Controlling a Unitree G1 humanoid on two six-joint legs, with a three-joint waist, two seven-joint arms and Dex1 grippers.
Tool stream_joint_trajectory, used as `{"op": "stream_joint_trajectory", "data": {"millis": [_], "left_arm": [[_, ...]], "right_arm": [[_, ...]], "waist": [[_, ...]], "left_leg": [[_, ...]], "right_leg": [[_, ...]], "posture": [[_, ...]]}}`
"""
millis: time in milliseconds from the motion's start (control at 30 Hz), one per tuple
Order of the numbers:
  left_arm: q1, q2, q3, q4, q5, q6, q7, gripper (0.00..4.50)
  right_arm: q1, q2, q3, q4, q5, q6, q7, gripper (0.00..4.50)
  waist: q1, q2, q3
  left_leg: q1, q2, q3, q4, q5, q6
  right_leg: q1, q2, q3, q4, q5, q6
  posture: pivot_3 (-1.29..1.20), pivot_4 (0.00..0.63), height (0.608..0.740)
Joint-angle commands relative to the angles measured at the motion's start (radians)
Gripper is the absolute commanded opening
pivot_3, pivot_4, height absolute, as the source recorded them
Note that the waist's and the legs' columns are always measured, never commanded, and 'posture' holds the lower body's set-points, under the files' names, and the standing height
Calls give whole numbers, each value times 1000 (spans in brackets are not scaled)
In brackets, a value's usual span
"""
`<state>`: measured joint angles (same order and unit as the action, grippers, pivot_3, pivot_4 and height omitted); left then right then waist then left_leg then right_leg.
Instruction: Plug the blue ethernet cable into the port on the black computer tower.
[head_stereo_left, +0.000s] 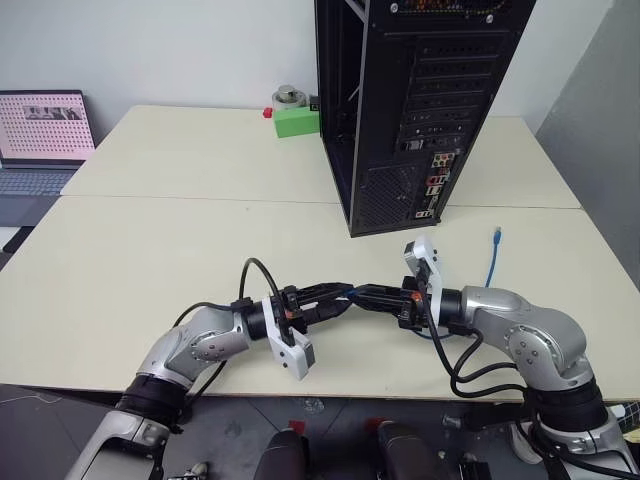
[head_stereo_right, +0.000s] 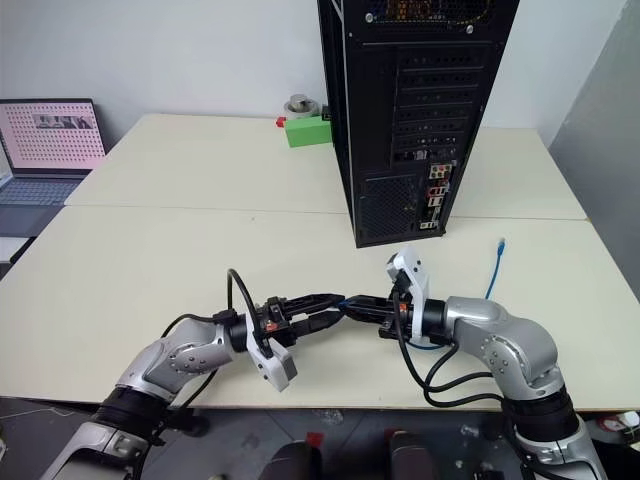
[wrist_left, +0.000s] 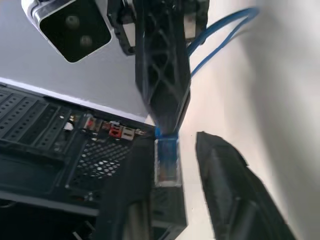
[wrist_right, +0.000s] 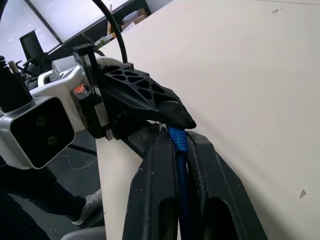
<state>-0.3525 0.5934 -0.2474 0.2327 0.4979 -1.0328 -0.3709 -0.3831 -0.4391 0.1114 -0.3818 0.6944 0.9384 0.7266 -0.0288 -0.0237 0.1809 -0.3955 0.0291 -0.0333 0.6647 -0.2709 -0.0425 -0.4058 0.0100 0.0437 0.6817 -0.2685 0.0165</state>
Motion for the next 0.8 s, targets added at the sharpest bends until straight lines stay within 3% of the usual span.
{"op": "stream_joint_trajectory", "data": {"millis": [33, 200, 367, 500, 600, 800], "left_arm": [[8, 1, -1, 1, -127, 135, -64, 2459], [34, -37, 20, -55, -342, 433, -191, 3365], [98, -60, 12, -305, -587, 854, -325, 4281], [94, -97, 28, -457, -646, 1094, -295, 4325], [33, -176, 34, -524, -647, 1260, -210, 4325], [-56, -301, -8, -515, -558, 1367, -95, 4325]], "right_arm": [[-20, -21, -32, -34, 29, -4, 12, 5], [-4, -68, -84, -69, 2, -30, -21, 5], [18, -95, -193, -98, -62, -97, -131, 5], [33, -84, -229, -116, -143, -159, -234, 4], [31, -18, -248, -114, -243, -221, -393, 3], [31, 64, -196, -71, -411, -331, -539, 3]], "waist": [[0, 0, 0], [0, 0, 0], [-1, 0, 0], [-1, 0, 0], [-1, 0, 0], [-3, 0, 0]], "left_leg": [[0, 0, 0, 0, 0, 0], [0, 0, 0, 0, 0, 0], [-1, 0, -1, 0, 0, 0], [-1, 0, -1, 0, 0, 0], [-1, -1, -1, 0, 0, 0], [0, -2, 0, 0, 0, 0]], "right_leg": [[0, 0, 0, 0, 0, 0], [0, 0, 0, 0, 0, 0], [0, 0, 0, 0, 0, 0], [0, 0, 0, 0, 0, 0], [0, 1, 0, 0, 0, 0], [0, 2, 2, 0, 0, 0]], "posture": [[0, 150, 740], [0, 150, 740], [0, 150, 740], [0, 150, 740], [0, 150, 740], [0, 150, 740]]}}
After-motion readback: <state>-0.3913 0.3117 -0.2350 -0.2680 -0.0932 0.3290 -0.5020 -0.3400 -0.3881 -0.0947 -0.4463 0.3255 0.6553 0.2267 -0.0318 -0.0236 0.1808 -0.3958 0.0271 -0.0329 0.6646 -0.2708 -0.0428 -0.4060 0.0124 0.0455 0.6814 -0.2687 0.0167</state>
